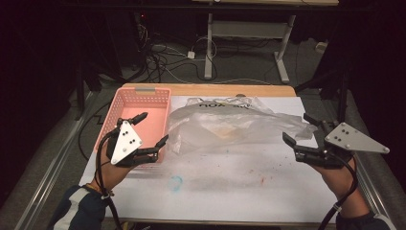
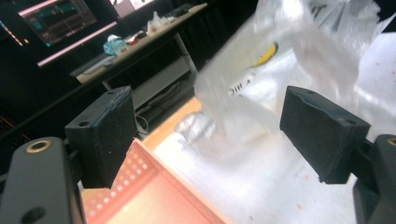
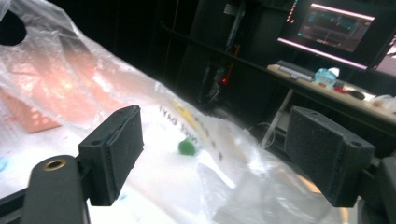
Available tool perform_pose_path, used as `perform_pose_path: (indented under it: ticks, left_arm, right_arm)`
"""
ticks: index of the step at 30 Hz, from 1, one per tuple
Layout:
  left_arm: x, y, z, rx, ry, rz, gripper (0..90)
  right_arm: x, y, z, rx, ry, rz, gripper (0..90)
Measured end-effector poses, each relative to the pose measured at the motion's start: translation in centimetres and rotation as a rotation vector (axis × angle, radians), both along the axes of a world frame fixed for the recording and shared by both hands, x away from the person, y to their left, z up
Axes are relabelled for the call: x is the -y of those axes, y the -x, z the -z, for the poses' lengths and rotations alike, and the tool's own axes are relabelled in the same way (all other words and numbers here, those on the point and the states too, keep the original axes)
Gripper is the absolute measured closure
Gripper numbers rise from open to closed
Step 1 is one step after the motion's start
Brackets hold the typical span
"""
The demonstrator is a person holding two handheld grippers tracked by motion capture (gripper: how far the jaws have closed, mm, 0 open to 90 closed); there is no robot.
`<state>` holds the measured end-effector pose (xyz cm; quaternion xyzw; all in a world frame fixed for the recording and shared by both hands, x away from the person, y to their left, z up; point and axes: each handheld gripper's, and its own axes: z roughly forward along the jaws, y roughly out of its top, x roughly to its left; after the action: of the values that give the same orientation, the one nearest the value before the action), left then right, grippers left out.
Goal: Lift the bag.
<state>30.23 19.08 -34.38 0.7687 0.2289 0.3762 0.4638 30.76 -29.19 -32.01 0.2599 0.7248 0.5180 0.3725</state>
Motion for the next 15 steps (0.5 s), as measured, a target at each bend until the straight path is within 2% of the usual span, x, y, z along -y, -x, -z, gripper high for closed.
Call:
perform_pose_path:
  ticks: [2,4,11,14,15]
  left_arm:
    - [-0.2,0.3,0.9,-0.012,-0.007,-0.005,18.2]
    - [-0.4,0.5,1.9,-0.027,-0.018,-0.01,18.3]
    - [-0.5,1.3,5.5,-0.079,-0.048,-0.007,18.2]
    - [-0.6,1.6,7.3,-0.108,-0.056,-0.012,18.2]
    - [-0.6,1.7,7.8,-0.127,-0.07,-0.003,18.2]
  right_arm:
    - [-0.1,0.5,0.6,-0.003,0.022,0.006,18.0]
    - [0.1,0.8,1.3,-0.014,0.021,0.001,17.4]
    - [0.5,1.4,4.7,-0.064,0.071,0.024,16.0]
    - [0.9,1.9,5.6,-0.064,0.066,0.03,15.9]
    - [1.1,2.2,5.9,-0.067,0.058,0.034,16.1]
